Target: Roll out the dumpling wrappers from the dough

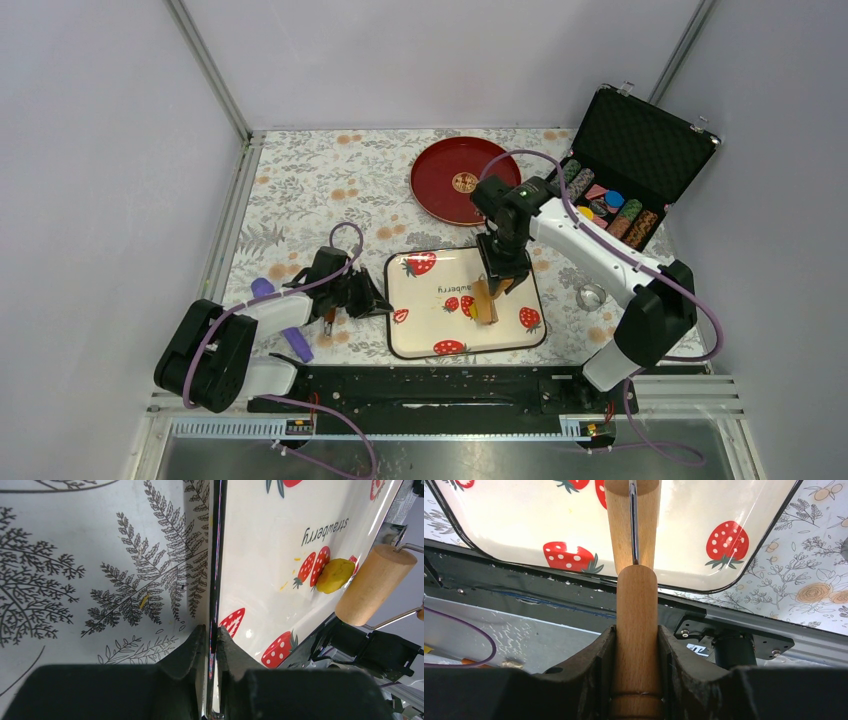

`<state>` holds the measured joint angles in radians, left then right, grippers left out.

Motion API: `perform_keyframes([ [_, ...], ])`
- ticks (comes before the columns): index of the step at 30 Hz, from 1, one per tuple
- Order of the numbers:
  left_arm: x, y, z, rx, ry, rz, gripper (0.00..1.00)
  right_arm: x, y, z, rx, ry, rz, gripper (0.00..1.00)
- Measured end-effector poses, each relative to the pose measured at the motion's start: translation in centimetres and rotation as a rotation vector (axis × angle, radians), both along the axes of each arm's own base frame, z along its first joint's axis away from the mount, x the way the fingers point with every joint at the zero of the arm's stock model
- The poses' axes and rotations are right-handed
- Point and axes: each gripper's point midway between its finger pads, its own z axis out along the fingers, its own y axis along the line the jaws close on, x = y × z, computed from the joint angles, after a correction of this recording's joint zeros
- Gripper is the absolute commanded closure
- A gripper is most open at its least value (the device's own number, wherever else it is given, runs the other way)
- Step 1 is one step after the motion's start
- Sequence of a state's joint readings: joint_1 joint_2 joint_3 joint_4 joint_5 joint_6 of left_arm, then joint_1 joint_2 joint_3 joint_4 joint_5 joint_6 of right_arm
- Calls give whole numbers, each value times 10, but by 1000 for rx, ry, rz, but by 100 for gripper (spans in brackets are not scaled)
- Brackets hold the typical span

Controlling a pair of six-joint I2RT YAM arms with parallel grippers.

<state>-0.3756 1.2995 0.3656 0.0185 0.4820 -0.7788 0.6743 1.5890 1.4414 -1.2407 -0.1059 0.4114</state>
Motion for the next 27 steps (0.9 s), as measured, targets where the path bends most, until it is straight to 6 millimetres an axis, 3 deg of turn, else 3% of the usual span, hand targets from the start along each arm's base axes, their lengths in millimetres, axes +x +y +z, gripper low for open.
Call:
perform_keyframes([
  [27,0,0,0,0,0,0,94,-3,2,-14,-10,0,19,100],
])
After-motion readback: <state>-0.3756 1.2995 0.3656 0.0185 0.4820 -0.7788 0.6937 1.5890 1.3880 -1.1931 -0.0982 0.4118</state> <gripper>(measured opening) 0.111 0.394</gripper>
